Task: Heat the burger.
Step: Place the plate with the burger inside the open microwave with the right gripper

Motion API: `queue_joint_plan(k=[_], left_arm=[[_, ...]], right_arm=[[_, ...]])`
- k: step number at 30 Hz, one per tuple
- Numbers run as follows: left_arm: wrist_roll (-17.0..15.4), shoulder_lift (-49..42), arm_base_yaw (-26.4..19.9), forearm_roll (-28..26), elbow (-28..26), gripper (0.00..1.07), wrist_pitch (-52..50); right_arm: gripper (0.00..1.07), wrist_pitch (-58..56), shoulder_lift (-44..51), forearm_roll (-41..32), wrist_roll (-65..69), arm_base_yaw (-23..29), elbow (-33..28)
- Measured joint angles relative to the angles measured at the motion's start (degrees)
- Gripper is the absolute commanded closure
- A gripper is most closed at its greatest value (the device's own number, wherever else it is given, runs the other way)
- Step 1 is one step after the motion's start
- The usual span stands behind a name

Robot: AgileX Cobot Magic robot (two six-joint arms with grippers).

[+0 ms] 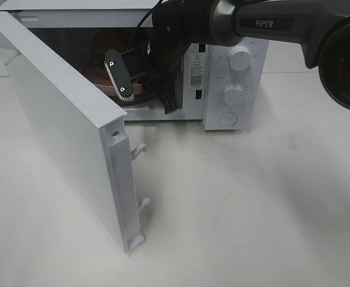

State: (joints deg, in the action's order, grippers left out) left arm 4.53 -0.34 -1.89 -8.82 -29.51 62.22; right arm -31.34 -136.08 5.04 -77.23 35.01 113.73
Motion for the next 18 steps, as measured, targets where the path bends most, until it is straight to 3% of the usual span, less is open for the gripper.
queue_joint_plan(k=[8, 15, 18], left_arm=[[0.0, 0.0, 0.0, 0.0, 0.0, 0.07, 0.0], [0.0, 0.0, 0.0, 0.0, 0.0, 0.07, 0.0], [0.0, 0.0, 0.0, 0.0, 0.0, 0.07, 0.0]], right_arm=[[0.47, 0.5, 0.0, -0.1, 3.1, 0.0, -2.4], [0.41, 2.2, 1.4, -0.2, 4.4, 0.0, -6.0], [0.38, 6.0, 4.5, -0.2, 4.5, 0.0, -10.3]])
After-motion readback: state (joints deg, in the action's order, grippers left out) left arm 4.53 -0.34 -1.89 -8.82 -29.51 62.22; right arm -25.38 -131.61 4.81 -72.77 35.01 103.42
